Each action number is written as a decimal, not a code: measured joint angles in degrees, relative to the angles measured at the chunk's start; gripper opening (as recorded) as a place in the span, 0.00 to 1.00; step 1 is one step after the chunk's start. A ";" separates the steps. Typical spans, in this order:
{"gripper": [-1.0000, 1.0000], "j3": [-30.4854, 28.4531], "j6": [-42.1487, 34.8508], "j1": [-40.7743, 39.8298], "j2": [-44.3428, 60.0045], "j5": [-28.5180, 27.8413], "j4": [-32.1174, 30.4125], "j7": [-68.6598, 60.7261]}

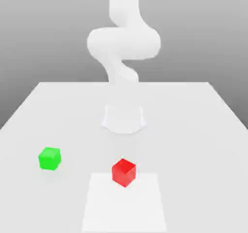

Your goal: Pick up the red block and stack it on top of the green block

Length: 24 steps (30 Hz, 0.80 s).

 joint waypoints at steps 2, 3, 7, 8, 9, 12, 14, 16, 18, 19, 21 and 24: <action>0.50 1.22 2.73 -1.04 3.32 0.34 -3.66 3.28; 0.50 1.81 4.08 -1.55 4.96 0.52 -5.47 4.90; 0.50 4.05 9.41 -3.51 11.43 1.24 -12.70 11.39; 0.50 4.72 10.73 -4.11 13.05 1.55 -14.54 12.94; 0.50 5.25 12.08 -4.57 14.71 1.73 -16.41 14.64; 0.50 6.81 16.28 -5.90 19.92 2.35 -22.23 19.97; 0.50 7.79 19.33 -6.72 23.79 2.87 -26.38 23.78; 0.50 8.72 23.42 -7.58 29.11 3.24 -30.13 27.69; 0.50 8.74 29.64 -8.27 37.33 1.38 -31.99 32.06; 0.50 8.24 32.18 -8.65 40.54 -0.22 -32.18 33.88; 0.50 6.59 36.27 -7.80 45.54 -3.75 -31.95 36.84; 0.00 1.79 41.50 -3.88 51.69 -7.23 -31.27 39.44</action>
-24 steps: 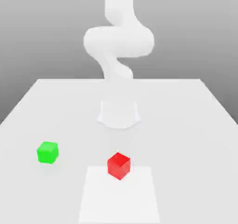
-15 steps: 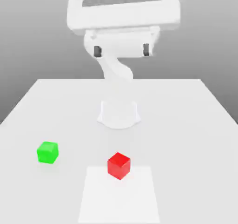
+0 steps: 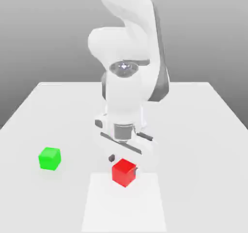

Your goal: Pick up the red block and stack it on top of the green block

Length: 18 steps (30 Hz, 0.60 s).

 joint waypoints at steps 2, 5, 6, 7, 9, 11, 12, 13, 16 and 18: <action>0.00 0.00 0.01 0.00 0.00 -0.01 0.00 0.01; 0.00 0.01 0.11 -0.03 0.00 -0.11 0.00 0.11; 0.00 -0.73 0.88 0.60 0.90 -0.49 0.11 0.39; 0.00 -0.41 0.36 0.36 0.32 -0.30 0.03 0.27; 0.00 1.11 -2.23 -0.56 -2.70 1.76 -0.38 -1.15; 0.00 2.07 -5.52 -0.55 -6.56 4.71 -0.91 -3.22; 0.00 2.24 -7.24 -0.51 -8.58 5.91 -1.20 -4.07; 0.00 2.08 -8.97 -0.04 -10.60 6.87 -1.50 -4.77; 0.00 1.08 -13.51 -0.53 -15.76 8.12 -2.16 -4.87; 0.00 -0.97 -15.19 -3.90 -17.25 7.38 -1.97 -1.89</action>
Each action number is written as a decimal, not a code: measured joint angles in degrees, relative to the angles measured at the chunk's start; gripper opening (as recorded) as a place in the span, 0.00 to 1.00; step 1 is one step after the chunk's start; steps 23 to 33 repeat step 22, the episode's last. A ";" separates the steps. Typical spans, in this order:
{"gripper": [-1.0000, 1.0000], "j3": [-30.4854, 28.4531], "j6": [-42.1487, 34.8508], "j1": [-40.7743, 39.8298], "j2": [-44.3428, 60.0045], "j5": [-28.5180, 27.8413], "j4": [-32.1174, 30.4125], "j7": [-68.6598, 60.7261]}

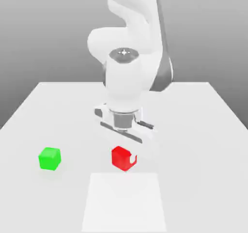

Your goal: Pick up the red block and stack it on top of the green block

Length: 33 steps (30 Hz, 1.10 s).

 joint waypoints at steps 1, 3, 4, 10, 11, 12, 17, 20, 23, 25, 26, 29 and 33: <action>0.00 -1.09 -0.71 -2.06 -0.55 -0.51 0.16 1.80; 0.00 -3.43 -2.03 -6.27 -1.54 -1.63 0.51 5.59; 0.00 -4.52 -2.69 -8.50 -2.02 -2.17 0.70 7.49; 0.00 -10.54 -6.51 -22.35 -4.80 -5.00 1.82 18.66; 0.00 -11.52 -6.97 -24.45 -5.08 -5.42 2.01 20.39; 0.00 -12.10 -6.19 -25.34 -4.16 -5.42 2.14 21.09; 0.00 -12.98 2.66 -24.96 5.20 -2.14 2.58 19.53; 1.00 -12.34 6.29 -24.67 9.05 0.56 2.74 17.68; 1.00 -12.34 6.29 -24.60 9.05 0.56 2.74 17.68; 1.00 -12.34 6.29 -24.60 9.05 0.56 2.74 17.68; 1.00 -12.34 6.29 -24.60 9.05 0.56 2.74 17.68; 1.00 -12.34 6.29 -24.60 9.05 0.56 2.74 17.68; 1.00 -12.34 6.29 -24.60 9.05 0.56 2.74 17.68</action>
